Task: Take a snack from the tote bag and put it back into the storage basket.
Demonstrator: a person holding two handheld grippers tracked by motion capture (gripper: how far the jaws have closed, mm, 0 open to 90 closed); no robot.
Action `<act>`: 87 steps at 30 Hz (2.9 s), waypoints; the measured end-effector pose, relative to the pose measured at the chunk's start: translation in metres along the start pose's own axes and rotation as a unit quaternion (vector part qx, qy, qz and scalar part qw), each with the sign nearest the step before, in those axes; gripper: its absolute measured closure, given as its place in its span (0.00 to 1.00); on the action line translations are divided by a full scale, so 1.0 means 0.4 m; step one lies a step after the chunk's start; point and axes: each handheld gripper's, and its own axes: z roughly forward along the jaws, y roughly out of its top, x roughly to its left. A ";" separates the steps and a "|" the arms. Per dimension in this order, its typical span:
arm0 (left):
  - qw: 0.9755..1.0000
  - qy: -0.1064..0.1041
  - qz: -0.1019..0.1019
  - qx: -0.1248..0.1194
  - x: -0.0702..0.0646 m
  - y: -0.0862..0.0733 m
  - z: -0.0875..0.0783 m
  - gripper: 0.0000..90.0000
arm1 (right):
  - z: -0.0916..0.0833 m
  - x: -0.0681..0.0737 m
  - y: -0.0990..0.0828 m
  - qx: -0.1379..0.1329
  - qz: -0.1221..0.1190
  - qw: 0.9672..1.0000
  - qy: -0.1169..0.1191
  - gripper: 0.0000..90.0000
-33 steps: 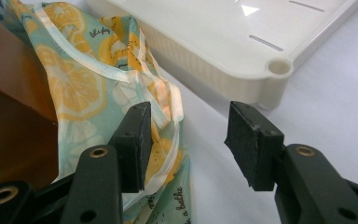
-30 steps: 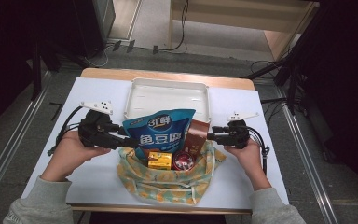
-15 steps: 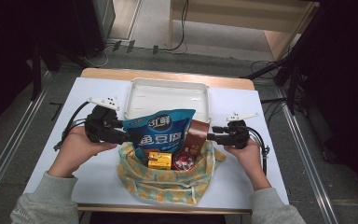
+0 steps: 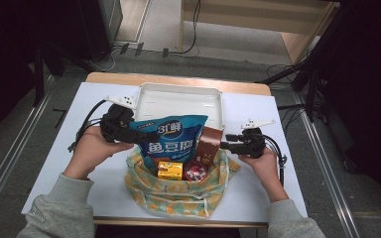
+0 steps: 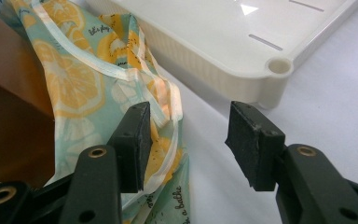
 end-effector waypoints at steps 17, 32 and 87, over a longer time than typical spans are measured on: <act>1.000 -0.014 -0.012 -0.014 0.001 0.017 0.013 1.00 | 0.000 -0.001 0.000 -0.002 -0.001 1.000 0.001 0.56; 0.999 -0.030 -0.019 -0.027 -0.014 0.067 0.021 1.00 | 0.000 -0.001 0.000 0.002 0.000 1.000 0.004 0.55; 0.995 0.057 -0.019 -0.084 0.027 0.158 -0.194 1.00 | 0.003 0.005 0.001 0.003 -0.009 1.000 0.006 0.56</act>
